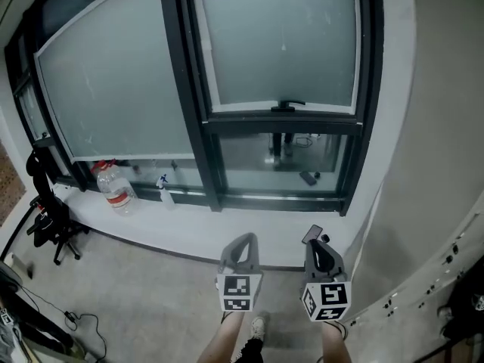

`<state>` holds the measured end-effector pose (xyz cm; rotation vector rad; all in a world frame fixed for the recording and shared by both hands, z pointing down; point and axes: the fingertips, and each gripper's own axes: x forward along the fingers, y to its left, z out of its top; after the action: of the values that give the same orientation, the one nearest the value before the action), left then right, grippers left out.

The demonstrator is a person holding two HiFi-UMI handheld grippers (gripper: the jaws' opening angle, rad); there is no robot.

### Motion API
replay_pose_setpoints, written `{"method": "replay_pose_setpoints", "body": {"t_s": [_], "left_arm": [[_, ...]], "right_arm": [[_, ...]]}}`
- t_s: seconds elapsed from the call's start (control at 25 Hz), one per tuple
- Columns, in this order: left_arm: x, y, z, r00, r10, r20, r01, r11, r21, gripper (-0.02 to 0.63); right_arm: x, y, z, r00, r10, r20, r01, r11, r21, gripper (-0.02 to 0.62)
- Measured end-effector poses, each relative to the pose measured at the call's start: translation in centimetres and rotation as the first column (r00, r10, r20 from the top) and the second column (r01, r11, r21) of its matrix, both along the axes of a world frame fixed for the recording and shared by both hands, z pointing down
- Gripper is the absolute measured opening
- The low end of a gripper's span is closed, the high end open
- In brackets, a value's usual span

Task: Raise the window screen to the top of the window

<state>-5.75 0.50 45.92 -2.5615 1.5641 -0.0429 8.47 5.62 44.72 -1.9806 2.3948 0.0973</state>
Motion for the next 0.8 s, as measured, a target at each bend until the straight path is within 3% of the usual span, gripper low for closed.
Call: {"method": "replay_pose_setpoints", "body": {"t_s": [0.32, 0.52, 0.8], "left_arm": [[-1.0, 7.1, -0.9, 1.000, -0.011, -0.028, 0.010, 1.000, -0.019, 0.003], [-1.2, 8.9, -0.7, 1.000, 0.015, -0.013, -0.015, 1.000, -0.017, 0.003], [-2.1, 9.3, -0.8, 0.999, 0.036, -0.013, -0.036, 0.999, -0.015, 0.003]], "right_arm": [[-0.9, 6.6, -1.5, 1.000, -0.024, 0.009, 0.024, 1.000, 0.006, 0.006], [-1.5, 8.1, -1.0, 0.999, -0.028, 0.033, 0.028, 1.000, -0.006, 0.006], [-3.4, 8.9, -1.7, 0.999, -0.031, -0.022, 0.031, 1.000, 0.004, 0.006]]}}
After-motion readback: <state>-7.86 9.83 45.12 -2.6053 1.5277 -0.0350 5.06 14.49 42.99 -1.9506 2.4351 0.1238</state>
